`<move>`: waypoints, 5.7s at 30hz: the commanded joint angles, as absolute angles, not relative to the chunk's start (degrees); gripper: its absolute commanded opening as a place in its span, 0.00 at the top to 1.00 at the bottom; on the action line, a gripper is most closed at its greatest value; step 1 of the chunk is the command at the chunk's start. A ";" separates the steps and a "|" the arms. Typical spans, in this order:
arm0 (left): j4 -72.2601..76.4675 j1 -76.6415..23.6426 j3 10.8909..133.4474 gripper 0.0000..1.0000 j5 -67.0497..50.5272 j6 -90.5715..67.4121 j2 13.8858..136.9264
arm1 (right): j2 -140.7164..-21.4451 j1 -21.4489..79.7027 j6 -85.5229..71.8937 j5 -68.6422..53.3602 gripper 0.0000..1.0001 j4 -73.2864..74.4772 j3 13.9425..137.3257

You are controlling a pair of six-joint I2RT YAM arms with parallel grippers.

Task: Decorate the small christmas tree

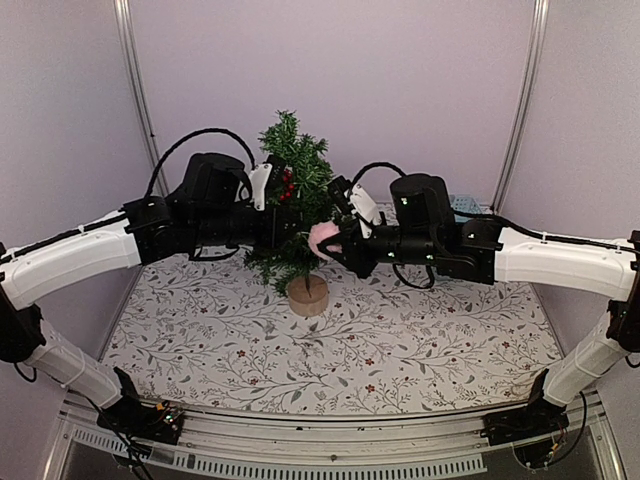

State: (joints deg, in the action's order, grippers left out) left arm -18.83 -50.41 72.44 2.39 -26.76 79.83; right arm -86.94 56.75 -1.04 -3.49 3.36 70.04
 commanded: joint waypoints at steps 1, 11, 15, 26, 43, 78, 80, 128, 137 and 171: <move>-16.56 -49.48 70.93 1.00 5.51 -25.91 77.52 | -85.98 57.03 -0.62 -2.65 1.00 3.25 68.53; -17.02 -49.31 69.79 1.00 8.18 -25.92 76.47 | -84.42 57.02 -0.68 -1.94 1.00 3.93 66.74; -17.60 -49.26 69.30 1.00 10.24 -26.03 75.93 | -84.07 57.02 -0.62 -2.02 1.00 4.20 66.20; -17.36 -49.13 68.86 1.00 10.24 -25.17 75.85 | -84.77 57.00 1.01 -7.12 0.95 4.35 66.40; -14.94 -49.04 66.59 1.00 7.06 -22.71 73.98 | -81.79 57.01 1.29 -8.57 0.35 3.58 65.45; -1.43 -30.18 39.11 0.47 -4.09 -37.67 52.59 | -85.09 31.54 -20.44 -28.48 0.37 -13.02 48.38; 1.22 -27.35 36.15 0.47 -7.04 -39.19 52.23 | -88.32 31.14 -21.23 -28.88 0.39 -14.38 48.37; 55.01 -31.81 23.76 0.66 -23.50 -52.00 97.71 | -130.88 35.92 -36.87 -41.19 0.63 -33.29 72.65; 59.02 -32.34 27.57 0.68 -25.10 -52.85 104.93 | -131.35 37.00 -36.75 -42.41 0.67 -33.31 72.69; 56.74 -29.88 38.08 0.73 -28.56 -49.68 115.59 | -120.46 40.62 -40.96 -39.43 0.74 -41.93 55.20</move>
